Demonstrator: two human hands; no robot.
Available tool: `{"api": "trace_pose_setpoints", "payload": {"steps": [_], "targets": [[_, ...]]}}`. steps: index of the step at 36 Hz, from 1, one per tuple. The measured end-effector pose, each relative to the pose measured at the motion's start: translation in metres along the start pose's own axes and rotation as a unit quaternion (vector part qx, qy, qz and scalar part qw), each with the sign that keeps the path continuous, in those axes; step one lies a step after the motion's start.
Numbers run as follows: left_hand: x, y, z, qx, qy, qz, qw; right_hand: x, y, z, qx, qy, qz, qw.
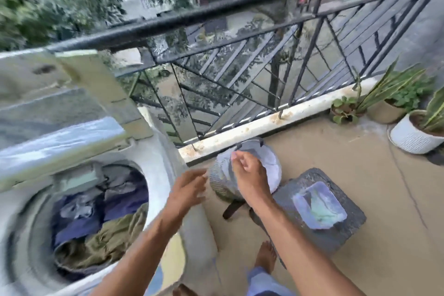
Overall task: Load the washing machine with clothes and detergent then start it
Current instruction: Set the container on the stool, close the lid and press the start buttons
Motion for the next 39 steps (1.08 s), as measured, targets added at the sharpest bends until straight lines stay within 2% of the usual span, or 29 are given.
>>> {"api": "trace_pose_setpoints", "payload": {"steps": [8,15,20,23,27,34,39], "targets": [[0.123,0.043,-0.033,-0.001,0.154,0.088,0.984,-0.119,0.038,-0.035,0.043,-0.007,-0.067,0.997],[0.212,0.057,-0.065,0.016,0.173,0.131,0.976,-0.209,0.070,-0.060,0.023,-0.025,-0.111,0.993],[0.261,0.058,-0.099,0.029,0.277,0.168,0.946,-0.271,0.081,-0.058,-0.073,-0.079,-0.163,0.981],[0.285,0.058,-0.117,0.034,0.343,0.180,0.921,-0.309,0.083,-0.048,-0.184,-0.187,-0.201,0.944],[0.311,0.045,-0.144,0.047,0.413,0.172,0.893,-0.349,0.081,-0.030,-0.284,-0.271,-0.224,0.892],[0.336,0.012,-0.164,0.069,0.523,0.106,0.843,-0.389,0.065,-0.016,-0.306,-0.291,-0.209,0.882],[0.342,-0.002,-0.164,0.068,0.551,0.075,0.829,-0.406,0.056,-0.015,-0.305,-0.319,-0.203,0.874]]}}
Point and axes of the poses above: each hand's wrist, its own y-axis away from the middle knuckle, its own x-axis out of the back of the hand, z = x × y, the point moved 4 cm from there along -y, towards the middle knuckle, and after that the axes turned 7 degrees about -y, right-handed, at the moved point
